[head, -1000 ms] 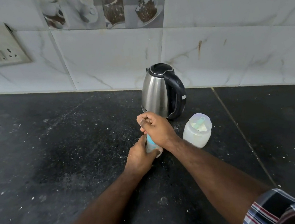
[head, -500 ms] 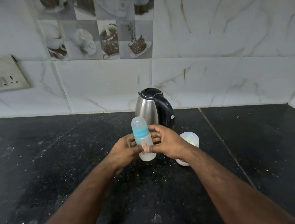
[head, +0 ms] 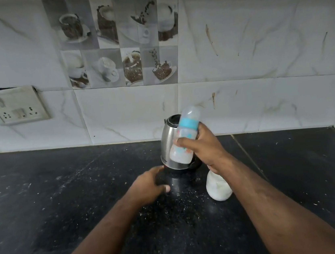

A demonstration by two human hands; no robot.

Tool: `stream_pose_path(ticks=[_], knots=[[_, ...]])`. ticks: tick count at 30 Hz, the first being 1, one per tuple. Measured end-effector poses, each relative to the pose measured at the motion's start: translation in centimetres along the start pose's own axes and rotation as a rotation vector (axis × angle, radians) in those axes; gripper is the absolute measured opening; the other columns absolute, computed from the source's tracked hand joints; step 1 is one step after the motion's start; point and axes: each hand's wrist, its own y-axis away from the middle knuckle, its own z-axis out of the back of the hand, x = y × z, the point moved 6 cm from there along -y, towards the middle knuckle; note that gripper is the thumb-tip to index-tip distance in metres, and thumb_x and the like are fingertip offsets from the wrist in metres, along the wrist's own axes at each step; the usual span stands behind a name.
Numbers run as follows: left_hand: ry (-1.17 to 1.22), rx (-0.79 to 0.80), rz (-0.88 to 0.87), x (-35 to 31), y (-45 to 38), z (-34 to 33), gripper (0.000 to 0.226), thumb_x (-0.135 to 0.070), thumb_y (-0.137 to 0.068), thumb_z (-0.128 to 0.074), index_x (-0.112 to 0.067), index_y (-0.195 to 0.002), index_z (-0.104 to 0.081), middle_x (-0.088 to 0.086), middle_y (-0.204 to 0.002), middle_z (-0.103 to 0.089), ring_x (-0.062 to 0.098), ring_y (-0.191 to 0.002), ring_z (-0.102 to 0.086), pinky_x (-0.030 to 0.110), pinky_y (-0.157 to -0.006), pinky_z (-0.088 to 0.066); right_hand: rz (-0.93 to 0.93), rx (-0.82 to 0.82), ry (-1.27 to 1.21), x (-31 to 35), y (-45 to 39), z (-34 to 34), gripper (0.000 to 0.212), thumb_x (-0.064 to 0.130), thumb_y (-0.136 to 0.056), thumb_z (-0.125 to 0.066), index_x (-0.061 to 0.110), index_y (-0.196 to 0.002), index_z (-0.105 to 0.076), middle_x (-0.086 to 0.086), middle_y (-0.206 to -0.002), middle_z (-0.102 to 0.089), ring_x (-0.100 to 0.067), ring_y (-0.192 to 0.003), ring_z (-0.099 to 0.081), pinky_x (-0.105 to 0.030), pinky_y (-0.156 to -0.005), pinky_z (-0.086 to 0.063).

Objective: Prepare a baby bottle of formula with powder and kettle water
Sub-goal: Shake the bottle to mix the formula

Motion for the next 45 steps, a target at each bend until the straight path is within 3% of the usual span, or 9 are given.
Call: stream_pose_path(ticks=[6, 10, 20, 23, 27, 35, 38, 41, 45], knots=[[-0.299, 0.164, 0.043, 2.3, -1.0, -3.1, 0.101, -0.040, -0.084, -0.081, -0.025, -0.165, -0.022, 0.005, -0.169, -0.032, 0.027, -0.154, -0.032, 0.047, -0.125, -0.030, 0.096, -0.067, -0.161, 2.5, -1.6, 0.6, 0.072, 0.045, -0.055, -0.092, 0.024, -0.117, -0.063, 0.006, -0.099, -0.077, -0.010, -0.090, -0.075, -0.029, -0.075, -0.059], [-0.382, 0.210, 0.107, 3.3, -1.3, -4.0, 0.105, -0.044, -0.084, -0.081, -0.025, -0.166, -0.018, 0.005, -0.174, -0.020, 0.029, -0.158, -0.024, 0.052, -0.127, -0.026, 0.132, 0.030, 0.056, 3.2, -2.0, -0.2, 0.075, 0.051, -0.050, -0.092, 0.030, -0.115, -0.061, 0.007, -0.104, -0.076, -0.009, -0.092, -0.074, -0.034, -0.081, -0.062], [-0.553, 0.258, 0.151, 4.0, -2.6, -5.6, 0.089, -0.049, -0.078, -0.083, -0.023, -0.153, -0.042, 0.007, -0.155, -0.050, 0.031, -0.141, -0.050, 0.053, -0.118, -0.038, 0.189, -0.078, -0.166, 4.1, -3.8, 1.0, 0.066, 0.042, -0.056, -0.091, 0.026, -0.110, -0.057, 0.003, -0.097, -0.075, -0.015, -0.086, -0.074, -0.039, -0.077, -0.062], [-0.582, 0.274, 0.151, 3.8, -2.9, -5.9, 0.080, -0.046, -0.079, -0.084, -0.018, -0.145, -0.049, 0.011, -0.149, -0.055, 0.034, -0.136, -0.054, 0.054, -0.113, -0.044, 0.163, 0.066, 0.043, 3.4, -3.3, -1.2, 0.071, 0.048, -0.053, -0.091, 0.029, -0.112, -0.056, 0.000, -0.109, -0.074, -0.016, -0.094, -0.074, -0.043, -0.082, -0.062], [-0.583, 0.270, 0.155, 3.7, -3.0, -6.2, 0.079, -0.042, -0.081, -0.083, -0.017, -0.147, -0.046, 0.014, -0.159, -0.045, 0.034, -0.145, -0.046, 0.057, -0.117, -0.039, 0.242, -0.114, -0.123, 4.0, -4.2, 0.1, 0.066, 0.043, -0.056, -0.090, 0.027, -0.109, -0.055, 0.007, -0.096, -0.075, -0.012, -0.086, -0.074, -0.037, -0.073, -0.061], [-0.576, 0.258, 0.155, 3.8, -2.9, -6.0, 0.084, -0.045, -0.079, -0.084, -0.022, -0.150, -0.045, 0.012, -0.160, -0.045, 0.034, -0.142, -0.050, 0.055, -0.115, -0.042, 0.244, -0.109, -0.125, 3.6, -4.6, -1.0, 0.066, 0.044, -0.055, -0.091, 0.027, -0.108, -0.056, 0.007, -0.093, -0.075, -0.012, -0.085, -0.073, -0.037, -0.074, -0.060], [-0.565, 0.250, 0.154, 4.0, -3.0, -5.8, 0.086, -0.046, -0.077, -0.085, -0.023, -0.150, -0.046, 0.009, -0.154, -0.052, 0.033, -0.138, -0.053, 0.053, -0.112, -0.045, 0.181, 0.054, 0.026, 2.7, -4.5, -2.8, 0.068, 0.049, -0.052, -0.092, 0.029, -0.107, -0.059, 0.005, -0.098, -0.077, -0.013, -0.089, -0.075, -0.041, -0.079, -0.062], [-0.559, 0.255, 0.146, 4.0, -3.3, -5.8, 0.085, -0.047, -0.076, -0.085, -0.024, -0.149, -0.048, 0.008, -0.151, -0.055, 0.032, -0.137, -0.054, 0.052, -0.112, -0.046, 0.242, -0.122, -0.200, 3.4, -5.4, -0.7, 0.059, 0.043, -0.057, -0.091, 0.024, -0.104, -0.062, 0.007, -0.088, -0.076, -0.013, -0.081, -0.073, -0.036, -0.071, -0.060], [-0.564, 0.291, 0.157, 4.1, -3.4, -5.8, 0.089, -0.047, -0.079, -0.083, -0.022, -0.155, -0.044, 0.009, -0.156, -0.051, 0.032, -0.142, -0.050, 0.052, -0.116, -0.042, 0.143, 0.099, 0.029, 2.0, -4.6, -2.9, 0.064, 0.049, -0.051, -0.092, 0.026, -0.105, -0.065, 0.011, -0.093, -0.079, -0.010, -0.085, -0.076, -0.041, -0.078, -0.063]])
